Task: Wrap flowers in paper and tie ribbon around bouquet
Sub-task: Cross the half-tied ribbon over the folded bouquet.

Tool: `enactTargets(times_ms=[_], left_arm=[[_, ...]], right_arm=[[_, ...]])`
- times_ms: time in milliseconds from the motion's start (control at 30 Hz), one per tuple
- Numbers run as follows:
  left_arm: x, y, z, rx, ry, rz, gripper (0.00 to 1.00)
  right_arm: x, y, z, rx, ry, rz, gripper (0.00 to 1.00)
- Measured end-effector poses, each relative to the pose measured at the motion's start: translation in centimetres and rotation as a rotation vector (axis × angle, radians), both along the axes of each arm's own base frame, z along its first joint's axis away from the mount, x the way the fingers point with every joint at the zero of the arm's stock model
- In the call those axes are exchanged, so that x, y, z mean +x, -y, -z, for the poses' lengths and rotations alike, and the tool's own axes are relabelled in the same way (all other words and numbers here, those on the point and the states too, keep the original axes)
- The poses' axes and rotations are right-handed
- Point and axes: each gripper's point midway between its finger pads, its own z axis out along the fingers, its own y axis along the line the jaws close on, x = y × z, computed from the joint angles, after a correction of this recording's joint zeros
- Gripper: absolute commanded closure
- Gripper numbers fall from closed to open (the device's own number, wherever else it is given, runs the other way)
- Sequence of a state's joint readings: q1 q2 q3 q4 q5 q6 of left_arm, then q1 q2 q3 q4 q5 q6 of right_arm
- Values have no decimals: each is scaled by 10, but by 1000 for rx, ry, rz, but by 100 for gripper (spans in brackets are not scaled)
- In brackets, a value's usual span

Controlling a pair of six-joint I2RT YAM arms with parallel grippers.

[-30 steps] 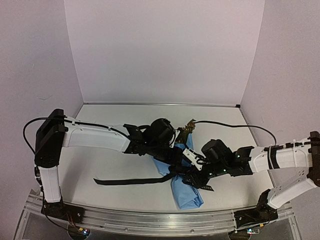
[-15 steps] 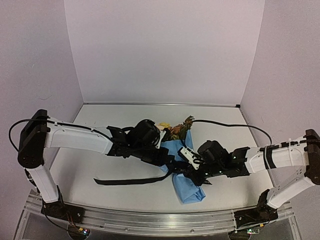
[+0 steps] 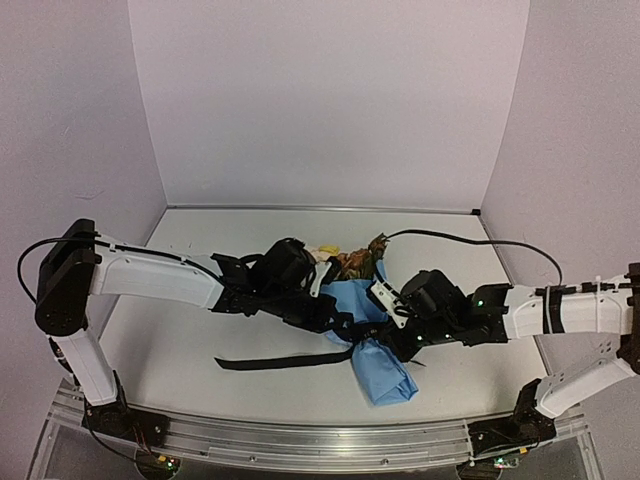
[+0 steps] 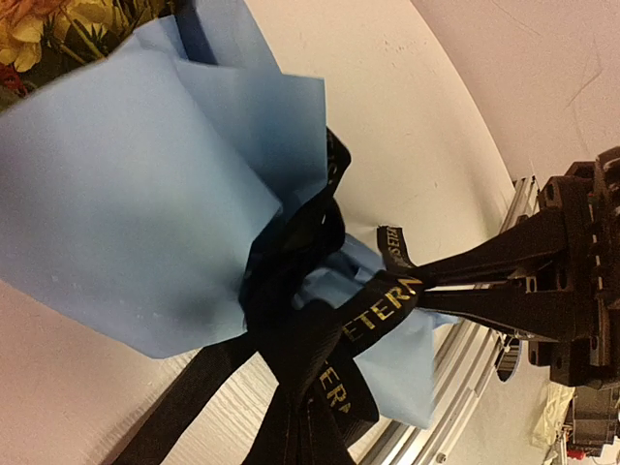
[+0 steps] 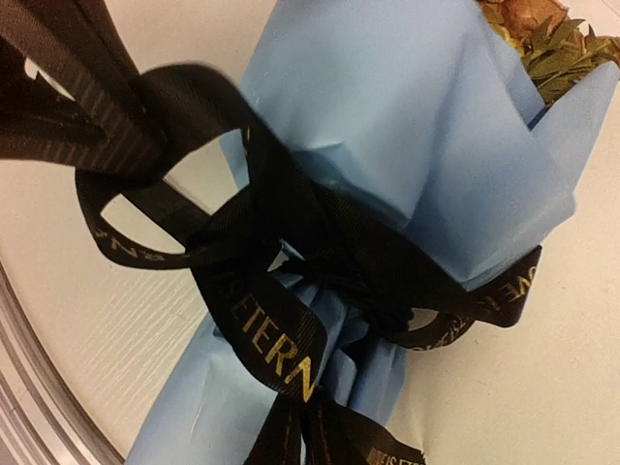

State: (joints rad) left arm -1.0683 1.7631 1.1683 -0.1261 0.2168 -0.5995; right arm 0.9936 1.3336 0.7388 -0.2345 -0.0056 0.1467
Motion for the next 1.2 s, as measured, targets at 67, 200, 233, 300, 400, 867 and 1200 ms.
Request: enactTargets(times_ms=[67, 200, 233, 300, 400, 867, 1200], left_arm=[[-1, 1, 2, -1, -4, 5, 100], [-2, 2, 3, -2, -11, 14, 100], [-2, 2, 3, -2, -11, 14, 100], [-2, 2, 3, -3, -12, 15, 100], [-3, 2, 3, -3, -12, 15, 100], [-3, 2, 3, -3, -8, 19, 100], [-7, 1, 4, -4, -22, 35, 100]], right_arm=[[0, 1, -1, -7, -5, 8, 91], [-2, 6, 2, -32, -29, 25, 99], [-2, 6, 3, -37, -34, 29, 100], [-2, 8, 6, -48, -44, 37, 100], [-2, 10, 9, -66, -45, 46, 99], [10, 44, 40, -183, -44, 157, 89], [-27, 34, 58, -193, -81, 144, 88]])
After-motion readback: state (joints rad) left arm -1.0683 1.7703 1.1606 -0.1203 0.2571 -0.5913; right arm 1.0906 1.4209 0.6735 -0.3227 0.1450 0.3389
